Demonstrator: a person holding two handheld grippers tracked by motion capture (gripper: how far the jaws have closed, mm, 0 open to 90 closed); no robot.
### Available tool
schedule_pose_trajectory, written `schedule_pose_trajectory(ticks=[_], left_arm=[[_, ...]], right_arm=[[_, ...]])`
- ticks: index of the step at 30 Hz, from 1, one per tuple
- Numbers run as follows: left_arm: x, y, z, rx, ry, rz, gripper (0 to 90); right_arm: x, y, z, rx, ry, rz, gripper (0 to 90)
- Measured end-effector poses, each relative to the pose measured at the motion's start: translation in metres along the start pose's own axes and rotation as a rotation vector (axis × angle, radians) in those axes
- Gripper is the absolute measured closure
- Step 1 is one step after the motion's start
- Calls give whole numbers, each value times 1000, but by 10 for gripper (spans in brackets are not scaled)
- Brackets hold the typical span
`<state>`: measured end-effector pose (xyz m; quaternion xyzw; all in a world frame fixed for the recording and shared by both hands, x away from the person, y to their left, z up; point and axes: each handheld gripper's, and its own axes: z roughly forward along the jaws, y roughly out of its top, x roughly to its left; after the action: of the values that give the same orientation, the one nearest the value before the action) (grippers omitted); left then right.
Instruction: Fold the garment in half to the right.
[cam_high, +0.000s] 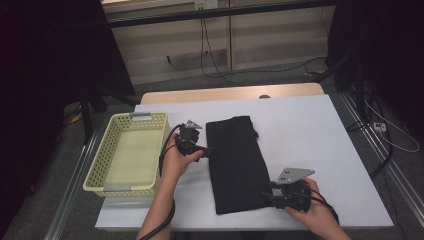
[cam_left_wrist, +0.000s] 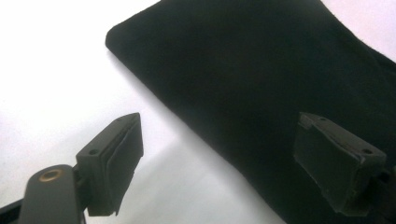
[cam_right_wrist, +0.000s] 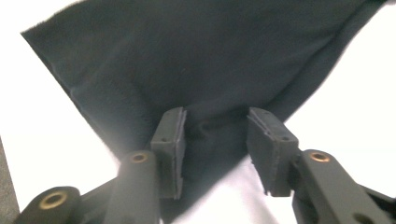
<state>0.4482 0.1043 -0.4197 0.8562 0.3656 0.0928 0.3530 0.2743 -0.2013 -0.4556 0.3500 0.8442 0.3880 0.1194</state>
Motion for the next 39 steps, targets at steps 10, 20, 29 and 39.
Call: schedule_pose_trajectory(ticks=[10, 20, 29, 39], left_arm=[[2, 0, -2, -4, 2, -3, 167], [3, -1, -5, -7, 5, -7, 167], [2, -1, -5, -10, 5, -11, 167], [3, -2, -4, 5, 7, -4, 166]], right_arm=[[2, 2, -27, -64, 13, 39, 877], [-5, -11, -23, -5, 10, 67, 888], [-3, -8, -26, -20, -7, 53, 771], [13, 19, -1, -68, 72, -69, 518]])
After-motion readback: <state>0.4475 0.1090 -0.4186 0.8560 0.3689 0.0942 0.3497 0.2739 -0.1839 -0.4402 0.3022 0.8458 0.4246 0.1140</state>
